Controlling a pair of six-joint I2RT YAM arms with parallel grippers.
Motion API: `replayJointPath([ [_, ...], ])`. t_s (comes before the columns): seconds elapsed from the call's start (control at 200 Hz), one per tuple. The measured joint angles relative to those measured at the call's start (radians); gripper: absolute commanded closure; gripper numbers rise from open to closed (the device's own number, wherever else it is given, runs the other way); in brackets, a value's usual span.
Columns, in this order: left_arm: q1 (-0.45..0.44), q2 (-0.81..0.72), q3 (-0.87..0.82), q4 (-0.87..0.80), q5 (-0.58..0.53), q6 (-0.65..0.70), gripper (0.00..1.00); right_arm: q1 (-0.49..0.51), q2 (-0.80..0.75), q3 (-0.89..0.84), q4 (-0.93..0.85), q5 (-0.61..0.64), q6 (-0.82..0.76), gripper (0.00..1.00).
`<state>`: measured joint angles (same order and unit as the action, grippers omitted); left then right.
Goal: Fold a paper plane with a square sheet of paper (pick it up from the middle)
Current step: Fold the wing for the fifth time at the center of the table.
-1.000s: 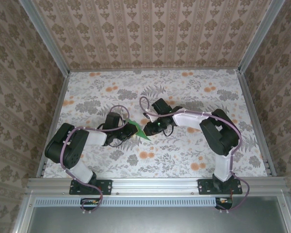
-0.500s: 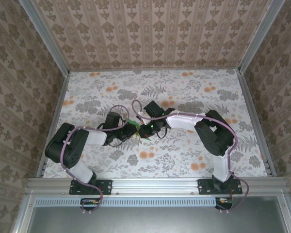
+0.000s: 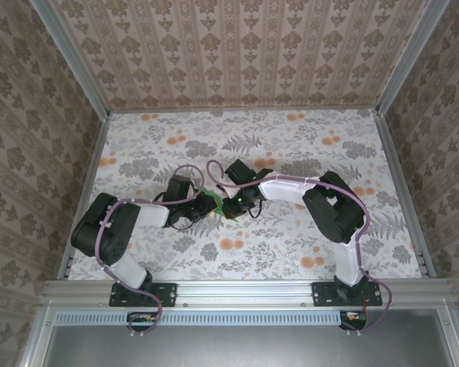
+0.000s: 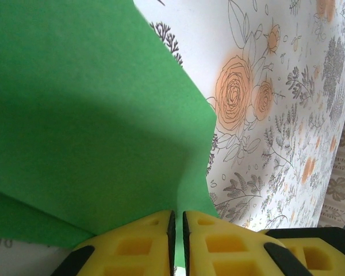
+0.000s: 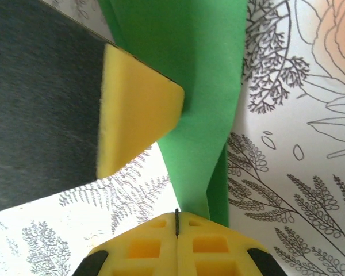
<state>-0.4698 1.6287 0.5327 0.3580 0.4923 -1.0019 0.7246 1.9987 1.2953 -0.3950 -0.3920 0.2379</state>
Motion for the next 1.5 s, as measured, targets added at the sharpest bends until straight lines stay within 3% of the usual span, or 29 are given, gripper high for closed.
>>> replayJointPath([
  [0.495, 0.000, 0.003, 0.008, -0.014, 0.000, 0.000, 0.84, 0.000, 0.013, 0.006, -0.010, 0.021, -0.008, 1.00],
  [0.93, 0.001, 0.012, 0.022, -0.034, 0.009, 0.000, 0.84, -0.006, -0.031, -0.031, -0.014, -0.080, -0.061, 1.00],
  [1.5, 0.024, 0.021, 0.026, -0.038, 0.045, 0.000, 0.84, -0.033, -0.031, -0.049, -0.035, -0.048, -0.079, 1.00],
])
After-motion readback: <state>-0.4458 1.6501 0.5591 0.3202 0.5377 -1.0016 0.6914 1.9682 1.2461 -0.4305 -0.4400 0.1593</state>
